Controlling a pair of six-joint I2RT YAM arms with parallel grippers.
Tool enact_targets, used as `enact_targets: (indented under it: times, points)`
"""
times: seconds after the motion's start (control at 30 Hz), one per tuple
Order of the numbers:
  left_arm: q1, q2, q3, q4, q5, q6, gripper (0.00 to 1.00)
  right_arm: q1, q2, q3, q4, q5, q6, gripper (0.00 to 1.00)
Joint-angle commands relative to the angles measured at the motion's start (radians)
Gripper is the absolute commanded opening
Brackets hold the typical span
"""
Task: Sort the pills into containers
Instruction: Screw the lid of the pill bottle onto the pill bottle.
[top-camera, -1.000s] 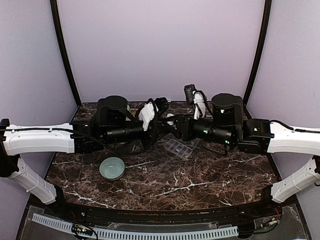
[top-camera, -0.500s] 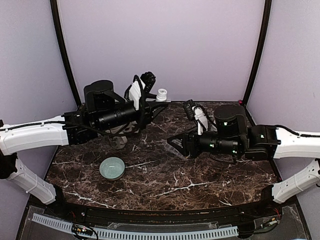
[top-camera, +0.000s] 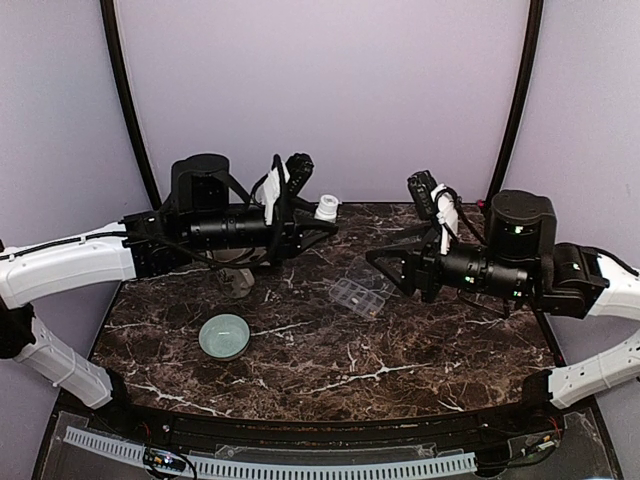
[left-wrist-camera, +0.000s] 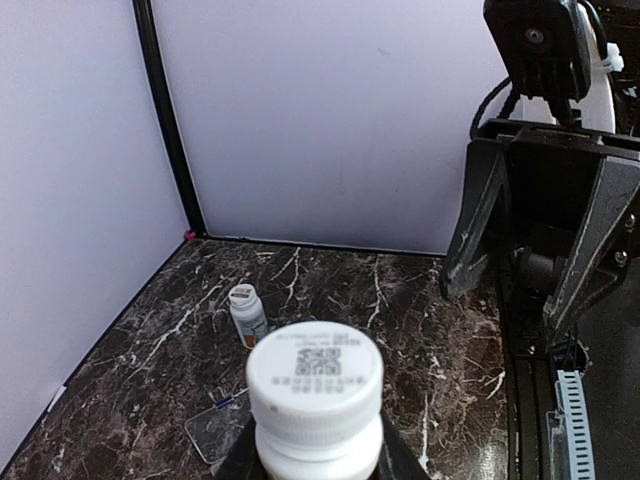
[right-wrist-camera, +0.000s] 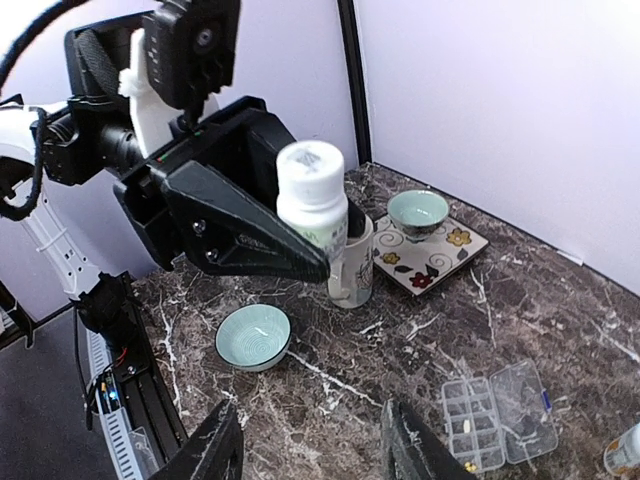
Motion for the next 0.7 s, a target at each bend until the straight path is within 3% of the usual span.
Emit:
enact_targets:
  times: [0.0,0.27,0.67]
  points:
    - [0.031,0.025,0.061,-0.093,0.217,-0.023,0.00,0.006,0.006,0.056,0.004,0.006,-0.137,0.48]
    - [0.042,0.090,0.123,-0.198,0.416,0.004,0.00,0.004,0.057,0.096,0.026,-0.041,-0.185,0.48]
    - [0.046,0.124,0.154,-0.255,0.550,0.034,0.00,-0.067,0.101,0.114,0.046,-0.191,-0.142,0.47]
